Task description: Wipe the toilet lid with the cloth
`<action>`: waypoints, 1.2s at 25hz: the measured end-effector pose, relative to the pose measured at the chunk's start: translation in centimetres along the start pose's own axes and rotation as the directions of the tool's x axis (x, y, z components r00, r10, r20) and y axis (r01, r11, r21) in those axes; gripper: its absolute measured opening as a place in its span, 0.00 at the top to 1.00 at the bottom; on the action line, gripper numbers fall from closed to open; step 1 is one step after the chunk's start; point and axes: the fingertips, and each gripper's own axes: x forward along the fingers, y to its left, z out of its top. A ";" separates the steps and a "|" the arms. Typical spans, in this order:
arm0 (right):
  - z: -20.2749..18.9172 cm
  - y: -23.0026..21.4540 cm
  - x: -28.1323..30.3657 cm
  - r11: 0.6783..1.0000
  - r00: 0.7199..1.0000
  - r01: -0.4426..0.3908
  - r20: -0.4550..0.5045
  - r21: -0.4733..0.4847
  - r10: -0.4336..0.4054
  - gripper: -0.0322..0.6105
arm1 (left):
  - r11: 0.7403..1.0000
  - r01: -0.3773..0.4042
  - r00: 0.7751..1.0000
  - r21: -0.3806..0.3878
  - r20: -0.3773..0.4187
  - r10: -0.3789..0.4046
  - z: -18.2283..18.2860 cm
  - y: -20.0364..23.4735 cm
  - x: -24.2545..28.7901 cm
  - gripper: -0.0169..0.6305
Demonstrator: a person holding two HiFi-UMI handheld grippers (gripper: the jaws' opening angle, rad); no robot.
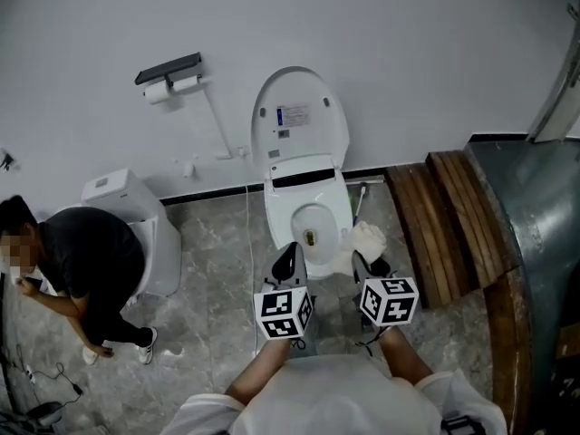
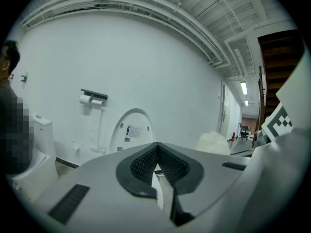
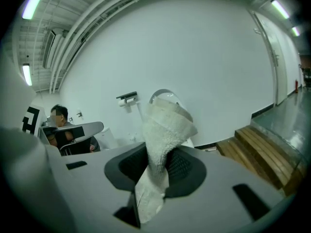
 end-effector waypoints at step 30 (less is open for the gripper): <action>25.3 3.4 47.6 0.919 0.956 -0.276 0.016 -0.280 0.292 0.80 | 0.983 -0.153 0.987 0.096 0.056 0.148 7.6 19.6 34.4 0.95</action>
